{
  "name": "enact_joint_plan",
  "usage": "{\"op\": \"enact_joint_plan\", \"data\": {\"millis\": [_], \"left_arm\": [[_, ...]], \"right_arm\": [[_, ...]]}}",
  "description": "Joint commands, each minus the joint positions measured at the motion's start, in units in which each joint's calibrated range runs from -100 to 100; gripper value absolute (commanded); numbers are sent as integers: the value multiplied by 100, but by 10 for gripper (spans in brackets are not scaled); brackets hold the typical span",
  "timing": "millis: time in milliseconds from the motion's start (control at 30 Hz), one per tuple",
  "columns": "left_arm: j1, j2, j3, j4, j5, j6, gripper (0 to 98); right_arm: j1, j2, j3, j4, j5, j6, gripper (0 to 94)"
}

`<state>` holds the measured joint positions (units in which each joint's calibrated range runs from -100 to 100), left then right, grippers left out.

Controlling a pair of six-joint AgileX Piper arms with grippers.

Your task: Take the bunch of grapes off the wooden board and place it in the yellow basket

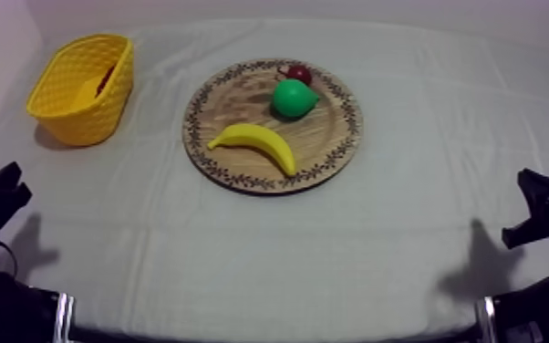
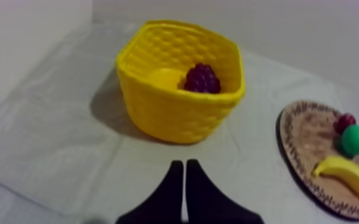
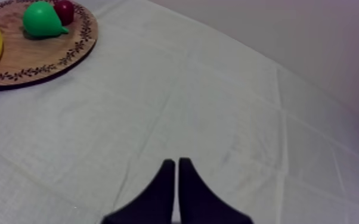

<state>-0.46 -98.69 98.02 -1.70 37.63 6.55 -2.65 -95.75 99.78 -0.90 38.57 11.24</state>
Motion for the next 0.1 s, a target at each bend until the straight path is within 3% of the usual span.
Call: {"op": "enact_joint_plan", "data": {"millis": [0, 67], "left_arm": [[-20, -59, 23, -6, -55, 200, 1], [-33, -82, 42, -10, -78, 278, 1]], "right_arm": [[-3, 0, 0, -1, -2, -1, 3], [-3, 0, 0, -1, -2, 0, 3]]}}
